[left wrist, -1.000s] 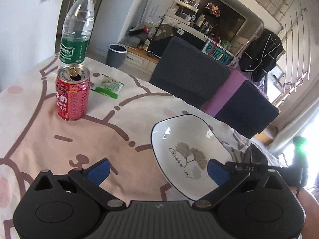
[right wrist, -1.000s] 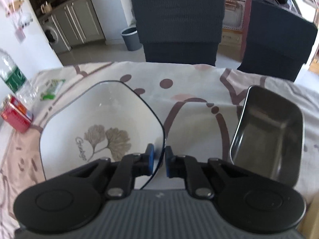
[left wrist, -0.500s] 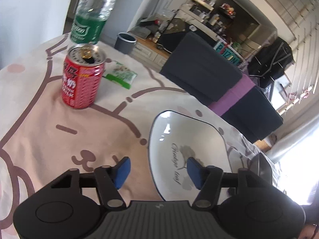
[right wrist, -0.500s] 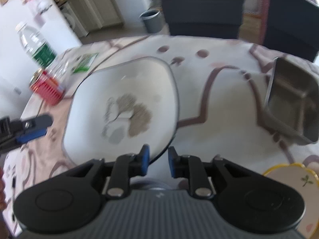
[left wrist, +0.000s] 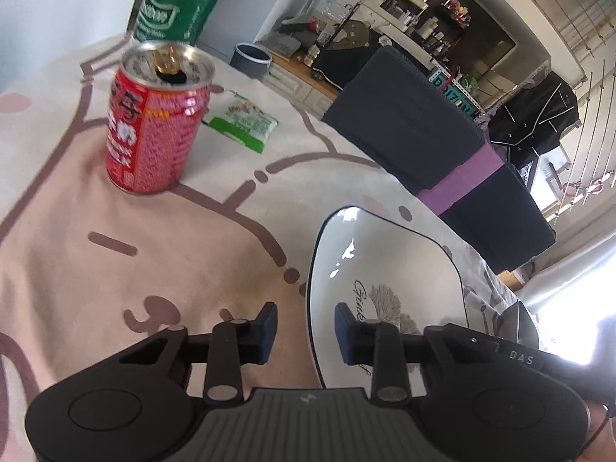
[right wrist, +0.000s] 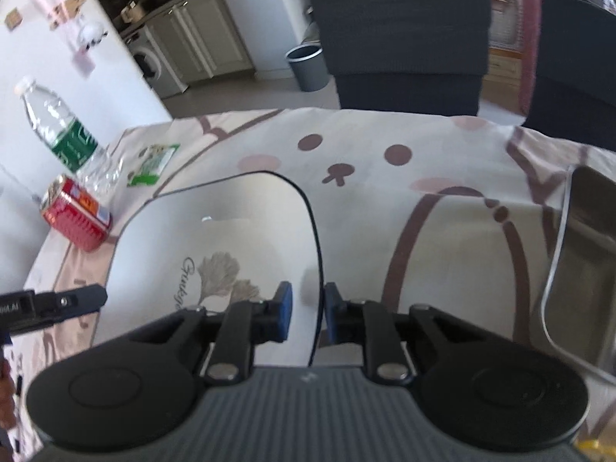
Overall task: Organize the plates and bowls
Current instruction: 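Lift and carry the white plate with both grippers toward the steel trays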
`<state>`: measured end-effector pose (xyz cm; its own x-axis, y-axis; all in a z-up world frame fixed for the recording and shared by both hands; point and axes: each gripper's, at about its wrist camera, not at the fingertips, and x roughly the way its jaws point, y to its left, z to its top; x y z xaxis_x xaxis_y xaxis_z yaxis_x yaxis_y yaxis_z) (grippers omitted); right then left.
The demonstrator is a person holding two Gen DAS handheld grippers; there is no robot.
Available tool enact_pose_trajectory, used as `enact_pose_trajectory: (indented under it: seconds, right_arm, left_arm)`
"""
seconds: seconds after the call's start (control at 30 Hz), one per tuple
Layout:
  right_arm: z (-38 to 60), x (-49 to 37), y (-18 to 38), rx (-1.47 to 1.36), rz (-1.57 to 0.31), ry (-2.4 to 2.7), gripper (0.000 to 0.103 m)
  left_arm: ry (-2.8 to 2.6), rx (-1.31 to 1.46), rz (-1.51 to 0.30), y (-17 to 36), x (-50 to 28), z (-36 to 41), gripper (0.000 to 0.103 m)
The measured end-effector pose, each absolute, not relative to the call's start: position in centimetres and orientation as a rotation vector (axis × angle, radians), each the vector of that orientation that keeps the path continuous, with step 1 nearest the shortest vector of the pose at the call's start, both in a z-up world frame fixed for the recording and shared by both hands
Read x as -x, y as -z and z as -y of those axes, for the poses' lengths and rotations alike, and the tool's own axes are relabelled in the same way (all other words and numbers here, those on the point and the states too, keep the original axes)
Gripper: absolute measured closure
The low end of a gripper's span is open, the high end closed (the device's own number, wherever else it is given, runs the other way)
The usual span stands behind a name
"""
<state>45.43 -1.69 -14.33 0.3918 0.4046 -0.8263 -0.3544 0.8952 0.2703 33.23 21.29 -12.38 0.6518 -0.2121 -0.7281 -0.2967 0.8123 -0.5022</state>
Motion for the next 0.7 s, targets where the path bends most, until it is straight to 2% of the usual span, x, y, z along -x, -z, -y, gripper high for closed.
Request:
enact_pose_trajectory:
  seconds: [0.07, 0.17, 0.3, 0.4, 0.5, 0.7]
  right_arm:
    - [1.8, -46.3, 14.8, -0.05, -1.076, -0.503, 0.086]
    - [1.7, -47.4, 15.6, -0.083, -1.095, -0.532, 0.086]
    - [1.6, -47.4, 16.3, -0.149, -1.113, -0.527, 0.082]
    - [1.5, -46.9, 16.2, -0.117, -1.089, -0.532, 0.081]
    - [1.4, -46.5, 16.0, -0.098, -1.074, -0.53, 0.082]
    - [0.0, -45.0, 15.0, 0.047, -0.997, -0.491, 0.085]
  left_arm:
    - [-0.039, 0.646, -0.893, 12.9, -33.5, -21.2, 0.08]
    - [-0.04, 0.646, -0.907, 13.5, -33.8, -21.0, 0.082]
    - [-0.042, 0.653, -0.921, 14.1, -34.1, -20.9, 0.085]
    - [-0.022, 0.666, -0.917, 14.3, -34.4, -20.8, 0.096]
    - [-0.021, 0.55, -0.905, 13.7, -34.5, -19.6, 0.094]
    - [-0.026, 0.495, -0.898, 13.1, -34.2, -19.2, 0.092]
